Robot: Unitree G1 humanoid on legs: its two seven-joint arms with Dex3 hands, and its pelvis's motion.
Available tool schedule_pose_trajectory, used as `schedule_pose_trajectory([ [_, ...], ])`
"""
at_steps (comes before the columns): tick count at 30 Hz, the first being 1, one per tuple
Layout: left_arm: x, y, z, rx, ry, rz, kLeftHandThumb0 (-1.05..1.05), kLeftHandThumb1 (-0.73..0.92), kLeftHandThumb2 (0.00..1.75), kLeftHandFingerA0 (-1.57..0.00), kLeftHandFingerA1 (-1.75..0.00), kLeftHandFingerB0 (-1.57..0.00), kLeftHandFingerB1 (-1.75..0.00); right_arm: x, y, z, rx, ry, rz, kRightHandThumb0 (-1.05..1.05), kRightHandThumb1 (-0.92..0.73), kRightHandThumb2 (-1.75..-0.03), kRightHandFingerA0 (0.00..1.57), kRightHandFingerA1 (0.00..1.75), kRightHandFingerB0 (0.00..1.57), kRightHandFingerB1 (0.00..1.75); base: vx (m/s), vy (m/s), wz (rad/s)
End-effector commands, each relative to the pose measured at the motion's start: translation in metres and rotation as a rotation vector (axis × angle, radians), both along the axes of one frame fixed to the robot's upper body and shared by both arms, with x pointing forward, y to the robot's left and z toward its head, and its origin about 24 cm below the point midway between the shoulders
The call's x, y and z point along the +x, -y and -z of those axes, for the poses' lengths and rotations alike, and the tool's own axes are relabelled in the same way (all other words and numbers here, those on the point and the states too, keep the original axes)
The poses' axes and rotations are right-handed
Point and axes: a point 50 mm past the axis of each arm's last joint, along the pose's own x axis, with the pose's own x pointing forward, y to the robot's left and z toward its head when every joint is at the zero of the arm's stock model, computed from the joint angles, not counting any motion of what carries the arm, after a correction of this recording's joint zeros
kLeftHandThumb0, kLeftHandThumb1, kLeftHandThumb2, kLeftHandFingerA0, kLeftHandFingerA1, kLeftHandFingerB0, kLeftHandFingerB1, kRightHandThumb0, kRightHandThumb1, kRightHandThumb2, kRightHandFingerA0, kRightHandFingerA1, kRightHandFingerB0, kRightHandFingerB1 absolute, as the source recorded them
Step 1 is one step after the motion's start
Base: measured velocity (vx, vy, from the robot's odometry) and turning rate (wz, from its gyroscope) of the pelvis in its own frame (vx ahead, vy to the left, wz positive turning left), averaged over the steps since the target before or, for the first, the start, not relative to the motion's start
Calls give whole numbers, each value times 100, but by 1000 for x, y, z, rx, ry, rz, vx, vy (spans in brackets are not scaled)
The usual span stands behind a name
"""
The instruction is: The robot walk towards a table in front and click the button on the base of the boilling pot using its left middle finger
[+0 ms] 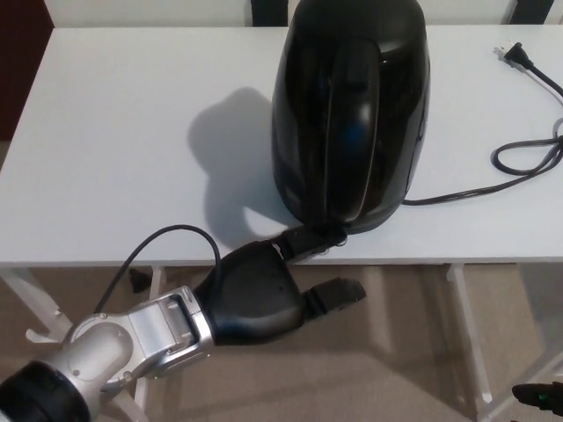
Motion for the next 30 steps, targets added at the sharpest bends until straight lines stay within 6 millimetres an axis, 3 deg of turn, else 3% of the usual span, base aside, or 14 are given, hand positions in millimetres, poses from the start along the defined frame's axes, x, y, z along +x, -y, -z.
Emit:
schedule_pose_trajectory([
  [1,1,1,2,20,27,-8,-27,62,108,0,-47,0,-47,-1,6,-2,-16,-3,14,-41,-60,-58,88,50,58,43,0,0,0],
  [25,-1,-8,27,64,-68,-88,-28,64,110,0,-48,0,-48,5,5,-4,8,16,27,-40,-57,-56,89,49,59,42,0,0,0],
  [26,-1,-8,28,70,-72,-90,-45,73,66,-11,-27,-8,-21,5,5,-4,10,16,27,-39,-57,-56,89,50,59,43,0,0,0],
  [30,-2,-8,29,78,-78,-94,-45,73,66,-11,-27,-8,-21,4,5,-4,14,17,26,-39,-57,-56,89,50,59,43,0,0,0],
])
